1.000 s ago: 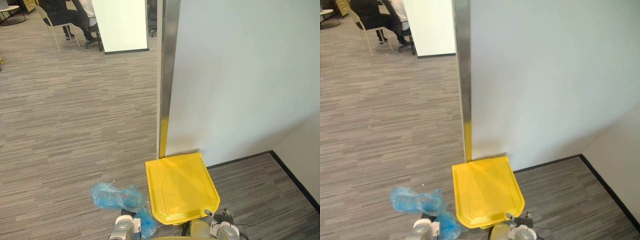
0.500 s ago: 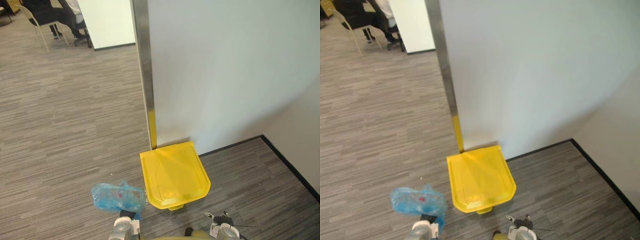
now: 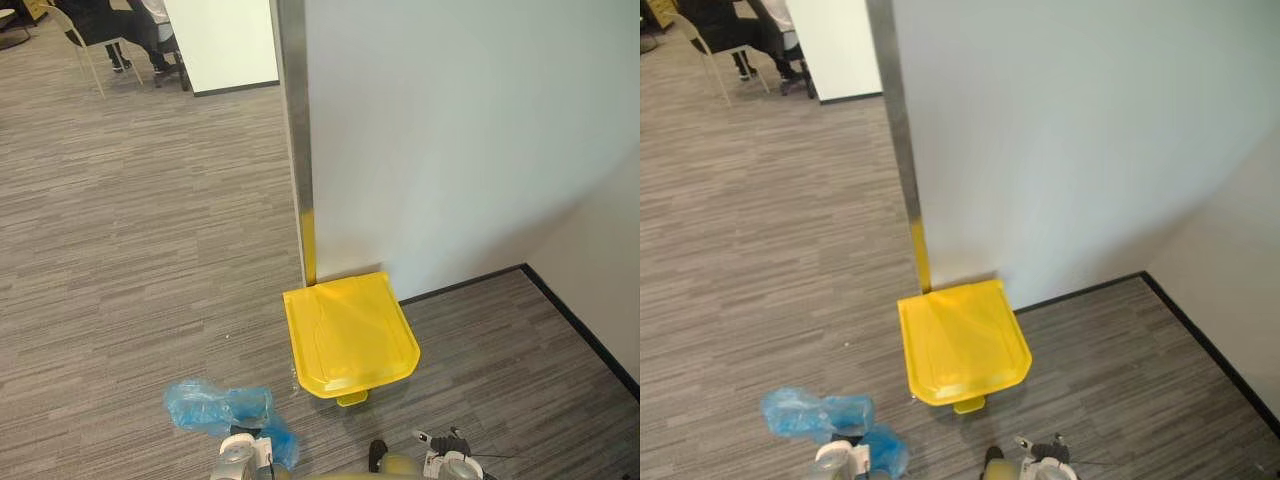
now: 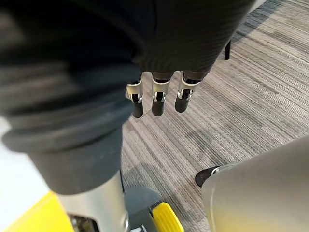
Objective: Gather rubbish on tea table into small bin, then transfer packed bag to large trash can.
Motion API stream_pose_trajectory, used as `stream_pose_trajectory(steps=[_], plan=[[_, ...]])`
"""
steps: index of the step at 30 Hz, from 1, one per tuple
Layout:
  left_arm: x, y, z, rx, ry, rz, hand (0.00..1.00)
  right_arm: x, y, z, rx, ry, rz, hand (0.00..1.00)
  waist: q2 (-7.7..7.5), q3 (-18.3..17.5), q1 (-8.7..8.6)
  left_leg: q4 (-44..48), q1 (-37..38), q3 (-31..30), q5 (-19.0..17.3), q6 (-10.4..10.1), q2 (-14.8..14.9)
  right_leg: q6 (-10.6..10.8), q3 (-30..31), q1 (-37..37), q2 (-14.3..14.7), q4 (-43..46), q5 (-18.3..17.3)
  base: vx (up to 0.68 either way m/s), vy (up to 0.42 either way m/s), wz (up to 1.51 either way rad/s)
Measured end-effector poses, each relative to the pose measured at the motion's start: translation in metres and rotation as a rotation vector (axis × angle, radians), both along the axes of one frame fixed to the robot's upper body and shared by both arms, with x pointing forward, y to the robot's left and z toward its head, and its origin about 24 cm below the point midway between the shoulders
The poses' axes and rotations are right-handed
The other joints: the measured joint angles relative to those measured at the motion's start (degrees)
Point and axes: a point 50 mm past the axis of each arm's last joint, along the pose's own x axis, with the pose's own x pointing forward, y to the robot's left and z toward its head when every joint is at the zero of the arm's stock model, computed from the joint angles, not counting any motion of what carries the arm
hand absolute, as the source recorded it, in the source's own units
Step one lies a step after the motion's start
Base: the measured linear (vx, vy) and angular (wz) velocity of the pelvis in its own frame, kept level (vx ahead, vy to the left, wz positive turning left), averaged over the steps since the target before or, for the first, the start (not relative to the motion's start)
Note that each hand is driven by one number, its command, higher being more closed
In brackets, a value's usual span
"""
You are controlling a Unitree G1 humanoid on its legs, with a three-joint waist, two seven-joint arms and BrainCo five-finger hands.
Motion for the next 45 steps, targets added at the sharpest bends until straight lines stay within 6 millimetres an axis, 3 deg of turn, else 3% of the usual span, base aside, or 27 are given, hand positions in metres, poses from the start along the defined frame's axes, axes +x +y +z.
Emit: stream_pose_trajectory(steps=[2,6,10,11,12,13,15,16,18,20,22,28,29,31,32,38,45], plan=[[-0.001,-0.001,-0.001,0.007,0.015,-0.032,1.0,-0.003,-0.002,0.0,-0.002,0.006,-0.013,0.0,0.27,-0.26,-1.28,-1.22,0.74,0.3,0.97,-0.54,-0.43,0.02,0.6,-0.23,-0.06,-0.85,1.06,0.18,0.065,-0.12],[0.002,0.0,0.0,0.011,0.005,-0.034,1.0,-0.002,0.001,-0.001,0.005,0.009,-0.008,0.0,-0.93,0.92,-1.53,-1.03,1.58,2.38,0.9,-0.47,-0.86,0.13,2.17,-0.23,0.05,-1.45,2.62,0.11,0.06,-0.32],[0.016,0.002,0.005,0.018,-0.034,-0.041,1.0,0.012,0.007,0.002,-0.011,-0.019,0.074,0.0,-2.88,3.26,-1.83,2.68,1.27,3.77,-0.35,1.44,-1.96,0.42,1.66,-3.8,-1.32,6.96,2.8,-0.03,0.039,-0.16],[0.019,-0.002,0.006,0.009,-0.046,-0.037,1.0,0.013,0.008,0.003,-0.013,-0.018,0.088,0.0,-2.53,3.41,-1.47,4.1,0.16,4.13,-0.8,2.2,-1.17,1.03,1.46,-3.34,-1.88,6.46,2.75,-0.09,0.021,0.09],[0.02,-0.004,0.007,0.001,-0.057,-0.03,1.0,0.016,0.009,0.004,-0.012,-0.03,0.09,0.0,-2.06,3.62,-1.49,4.38,-0.16,3.98,-1.02,2.29,-0.99,0.4,1.06,-3.77,-2.24,8.84,1.07,-0.08,0.013,0.32],[0.022,-0.003,0.009,0.004,-0.07,-0.024,1.0,0.019,0.011,0.005,-0.011,-0.046,0.091,0.0,-2.85,3.55,-1.68,4.15,-0.43,3.39,-1.21,2.08,-1.6,-0.31,-0.02,-5.57,-3.48,20.23,-3.94,-0.03,-0.003,0.44],[0.018,0.001,0.009,0.013,-0.072,-0.017,1.0,0.013,0.016,0.003,0.004,-0.031,0.084,0.0,-3.66,2.96,-0.92,4.23,-0.37,2.01,-1.12,1.77,-1.84,-0.01,0.08,-2.95,-4.07,24.61,-7.28,0.01,-0.089,0.51],[0.016,0.005,0.009,0.011,-0.077,0.023,1.0,0.01,0.018,0.002,0.011,-0.026,0.081,0.0,-4.38,2.08,0.52,5.33,-1.17,2.26,-1.32,1.26,-1.56,0.66,-0.19,-0.47,-3.52,18.34,-8.81,0.0,-0.145,0.08],[0.016,0.007,0.009,0.002,-0.081,0.06,1.0,0.021,0.021,0.005,0.015,-0.054,0.087,0.0,-2.64,1.17,1.97,6.2,-3.67,2.45,-1.25,0.99,-0.56,0.41,-0.47,2.42,-1.85,8.49,-8.93,-0.05,-0.118,-0.45],[0.011,-0.001,0.006,-0.022,-0.054,0.065,1.0,0.026,0.019,0.006,0.012,-0.058,0.085,0.0,-0.45,1.67,0.97,6.0,-4.68,1.29,-0.32,-0.07,0.22,-0.63,-1.24,3.51,-0.92,4.85,-7.62,-0.11,-0.12,-0.03],[0.009,-0.006,0.005,-0.036,-0.05,0.074,1.0,0.021,0.016,0.005,0.014,-0.052,0.057,0.0,-0.28,1.56,0.95,6.1,-4.26,-0.15,0.05,-0.34,0.29,-0.69,-2.5,4.75,-0.9,4.8,-7.63,-0.11,-0.086,0.34],[0.008,0.001,0.005,-0.016,-0.05,0.098,1.0,0.018,0.017,0.003,0.012,-0.038,0.073,0.0,-1.35,1.16,0.95,3.84,-6.64,-3.38,4.23,-0.76,0.11,-1.69,-6.26,2.58,-2.1,5.08,-6.7,-0.13,-0.027,0.3],[0.011,0.001,0.006,-0.015,-0.056,0.096,1.0,0.018,0.023,0.003,0.025,-0.039,0.076,0.0,-1.6,1.2,0.76,4.21,-7.07,-2.82,4.24,-0.24,-0.05,-1.66,-6.77,2.28,-2.63,4.29,-5.89,-0.12,0.012,0.11],[0.011,0.001,0.006,-0.017,-0.057,0.095,1.0,0.017,0.021,0.002,0.025,-0.034,0.068,0.0,-2.0,1.45,0.8,12.8,-8.32,-0.18,-1.13,1.79,0.34,-1.31,-6.93,2.18,-3.58,4.28,-5.2,-0.06,0.065,0.08],[0.009,-0.004,0.005,-0.03,-0.05,0.096,1.0,0.017,0.018,0.003,0.018,-0.037,0.063,0.0,-1.07,0.81,0.34,11.16,-6.86,0.78,-2.22,1.03,0.13,-0.31,-6.97,2.59,-3.59,3.84,-4.83,-0.07,0.099,0.08],[0.002,0.004,0.003,-0.005,-0.03,0.082,1.0,0.007,0.02,0.0,0.034,-0.019,0.023,0.0,-1.87,-0.7,0.22,2.95,-3.81,2.6,1.46,2.68,-3.08,1.32,-4.92,5.46,-4.66,-4.86,0.88,-0.05,0.116,-0.12],[-0.005,0.008,0.0,0.018,0.0,0.049,1.0,0.002,0.012,-0.001,0.02,-0.004,0.003,0.0,-1.49,-0.78,0.23,1.26,-1.18,4.99,1.42,2.7,-3.78,1.73,-2.17,6.84,-4.41,-7.41,2.2,0.01,0.05,-0.18]])
